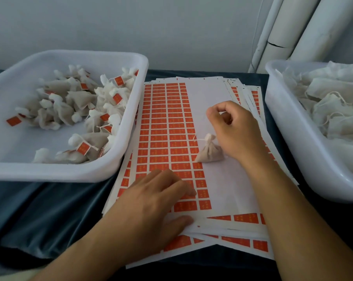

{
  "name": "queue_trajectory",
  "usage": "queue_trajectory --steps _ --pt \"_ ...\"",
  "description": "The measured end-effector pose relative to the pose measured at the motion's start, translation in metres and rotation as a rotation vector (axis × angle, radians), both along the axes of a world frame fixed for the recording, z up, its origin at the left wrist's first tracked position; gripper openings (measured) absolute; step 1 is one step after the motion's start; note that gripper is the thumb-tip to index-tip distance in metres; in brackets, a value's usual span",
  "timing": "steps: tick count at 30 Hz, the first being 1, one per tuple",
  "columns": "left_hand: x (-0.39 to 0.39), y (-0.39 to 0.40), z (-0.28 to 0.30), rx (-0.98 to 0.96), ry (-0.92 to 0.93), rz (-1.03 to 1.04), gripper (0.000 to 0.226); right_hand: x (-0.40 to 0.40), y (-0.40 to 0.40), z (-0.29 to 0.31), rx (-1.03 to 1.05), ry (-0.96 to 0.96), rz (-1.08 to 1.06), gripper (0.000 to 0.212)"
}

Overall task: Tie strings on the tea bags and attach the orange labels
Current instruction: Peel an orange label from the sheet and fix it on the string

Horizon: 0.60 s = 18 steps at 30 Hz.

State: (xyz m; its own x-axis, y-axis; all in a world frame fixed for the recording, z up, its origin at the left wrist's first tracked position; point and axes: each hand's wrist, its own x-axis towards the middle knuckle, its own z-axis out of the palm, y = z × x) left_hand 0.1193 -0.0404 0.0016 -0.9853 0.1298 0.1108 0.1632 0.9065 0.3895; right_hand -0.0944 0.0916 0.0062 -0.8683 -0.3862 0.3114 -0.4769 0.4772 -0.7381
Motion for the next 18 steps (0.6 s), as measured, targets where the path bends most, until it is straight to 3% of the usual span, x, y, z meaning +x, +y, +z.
queue_trajectory --steps 5,12,18 --pt "-0.005 0.009 0.000 -0.098 0.080 0.012 0.039 0.013 0.005 0.000 0.020 -0.005 0.018 0.016" --pt "-0.007 0.016 0.001 -0.098 0.078 -0.004 0.049 0.032 0.015 0.001 0.039 -0.003 0.028 0.014" --pt "-0.010 0.022 0.003 -0.153 0.064 -0.031 0.035 0.046 0.018 -0.008 0.103 -0.056 0.051 0.016"
